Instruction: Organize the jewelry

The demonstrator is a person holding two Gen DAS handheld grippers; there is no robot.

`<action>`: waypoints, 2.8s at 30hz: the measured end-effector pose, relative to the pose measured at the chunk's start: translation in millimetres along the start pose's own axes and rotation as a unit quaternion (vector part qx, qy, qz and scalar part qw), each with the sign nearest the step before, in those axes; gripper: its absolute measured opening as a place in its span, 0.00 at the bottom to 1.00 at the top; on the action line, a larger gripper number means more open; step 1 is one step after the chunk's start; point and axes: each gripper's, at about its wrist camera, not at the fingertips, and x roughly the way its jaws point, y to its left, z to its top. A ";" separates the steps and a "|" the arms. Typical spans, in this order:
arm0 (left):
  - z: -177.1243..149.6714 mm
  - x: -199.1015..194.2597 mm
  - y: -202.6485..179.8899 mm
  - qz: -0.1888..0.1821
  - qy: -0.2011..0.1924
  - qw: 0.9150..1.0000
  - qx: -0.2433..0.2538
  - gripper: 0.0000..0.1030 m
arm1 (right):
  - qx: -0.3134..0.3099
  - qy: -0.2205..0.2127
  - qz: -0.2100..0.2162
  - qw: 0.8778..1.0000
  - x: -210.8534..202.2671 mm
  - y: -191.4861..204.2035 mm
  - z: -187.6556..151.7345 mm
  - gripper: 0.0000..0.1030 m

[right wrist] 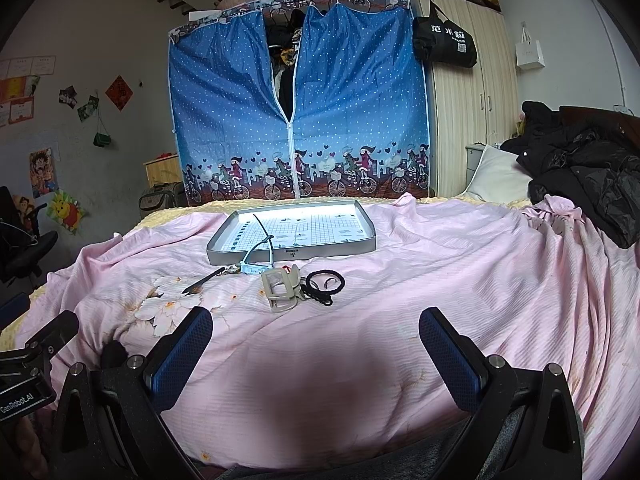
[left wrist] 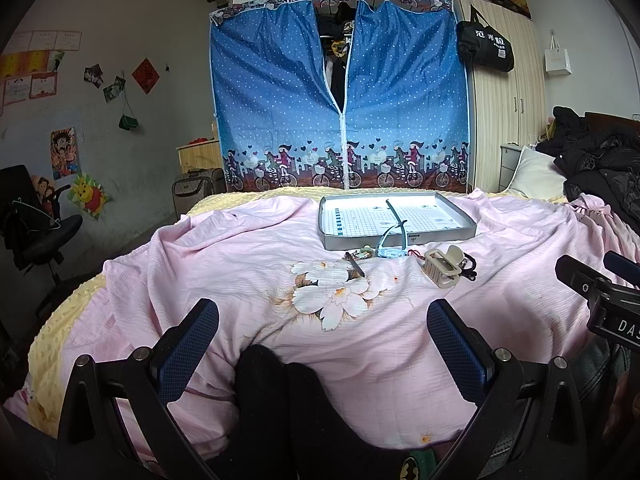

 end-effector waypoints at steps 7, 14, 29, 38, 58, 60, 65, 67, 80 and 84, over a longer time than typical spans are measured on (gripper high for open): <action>-4.3 2.9 1.7 0.002 0.007 1.000 -0.001 0.98 | 0.004 0.015 -0.009 1.000 6.2 -0.2 -3.2 1.00; -5.9 14.6 11.8 0.008 0.040 0.999 -0.023 0.98 | 0.025 0.061 0.001 0.998 17.0 -8.6 -7.9 1.00; 32.9 118.5 27.4 -0.050 0.135 0.989 -0.027 0.98 | 0.013 0.218 0.104 0.970 110.4 -8.8 -0.7 0.98; 63.2 199.5 37.8 -0.132 0.202 0.969 -0.052 0.78 | 0.036 0.256 0.139 0.956 182.0 -21.1 12.3 0.73; 63.1 338.2 63.0 -0.188 0.357 0.908 -0.111 0.18 | -0.061 0.239 0.164 0.955 239.2 14.7 10.7 0.49; 63.2 337.4 65.8 -0.193 0.360 0.906 -0.108 0.14 | -0.058 0.237 0.166 0.956 241.2 14.4 10.3 0.49; 61.7 332.6 68.7 -0.200 0.373 0.899 -0.109 0.06 | -0.051 0.237 0.171 0.955 246.6 14.1 12.9 0.49; 62.1 330.7 70.6 -0.200 0.377 0.897 -0.116 0.05 | -0.046 0.235 0.176 0.955 248.7 13.6 13.8 0.49; 59.2 273.5 93.2 -0.249 0.368 0.867 -0.227 0.03 | -0.011 0.196 0.226 0.954 233.7 9.0 25.6 0.46; 46.7 249.6 94.9 -0.255 0.370 0.865 -0.223 0.03 | 0.005 0.196 0.228 0.954 233.5 4.8 27.4 0.46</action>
